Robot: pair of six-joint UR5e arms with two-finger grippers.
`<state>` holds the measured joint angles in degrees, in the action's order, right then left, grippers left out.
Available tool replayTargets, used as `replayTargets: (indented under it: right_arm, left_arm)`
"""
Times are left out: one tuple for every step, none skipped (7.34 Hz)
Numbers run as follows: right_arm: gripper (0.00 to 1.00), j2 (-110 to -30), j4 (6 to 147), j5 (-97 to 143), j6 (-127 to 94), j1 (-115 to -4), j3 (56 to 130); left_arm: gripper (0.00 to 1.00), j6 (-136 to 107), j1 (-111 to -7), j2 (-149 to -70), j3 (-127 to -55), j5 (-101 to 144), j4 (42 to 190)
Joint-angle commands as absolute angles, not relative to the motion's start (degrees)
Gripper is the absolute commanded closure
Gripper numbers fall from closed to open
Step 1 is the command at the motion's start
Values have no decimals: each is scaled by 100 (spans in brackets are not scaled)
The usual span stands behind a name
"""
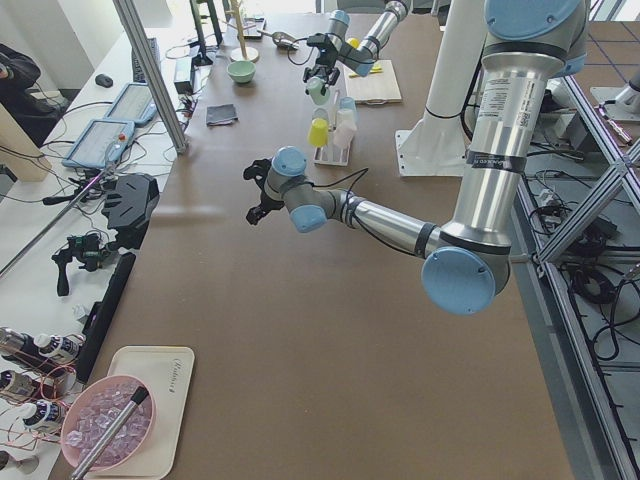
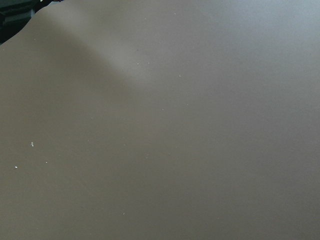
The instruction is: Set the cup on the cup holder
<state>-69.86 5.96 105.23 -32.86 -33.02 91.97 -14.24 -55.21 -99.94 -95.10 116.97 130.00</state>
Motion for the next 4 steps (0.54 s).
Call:
replayTargets:
  right_arm:
    - [100,-7031,571,10485,-3200,-3191,9176]
    - [100,-7049,476,10494,-3156,-3208,9124]
    - [100,-7049,335,10494,-3138,-3217,9027]
    - [100,-7049,317,10494,-3129,-3217,9026]
  left_arm:
    - [2,-1424,-5537,-10011,-9449,11690,12692]
    - [2,-1415,-5702,-10011,-9448,11707,12526]
    - [2,-1232,-5835,-10011,-9431,11716,12403]
    - [2,-935,-5888,-10011,-9422,11716,12201]
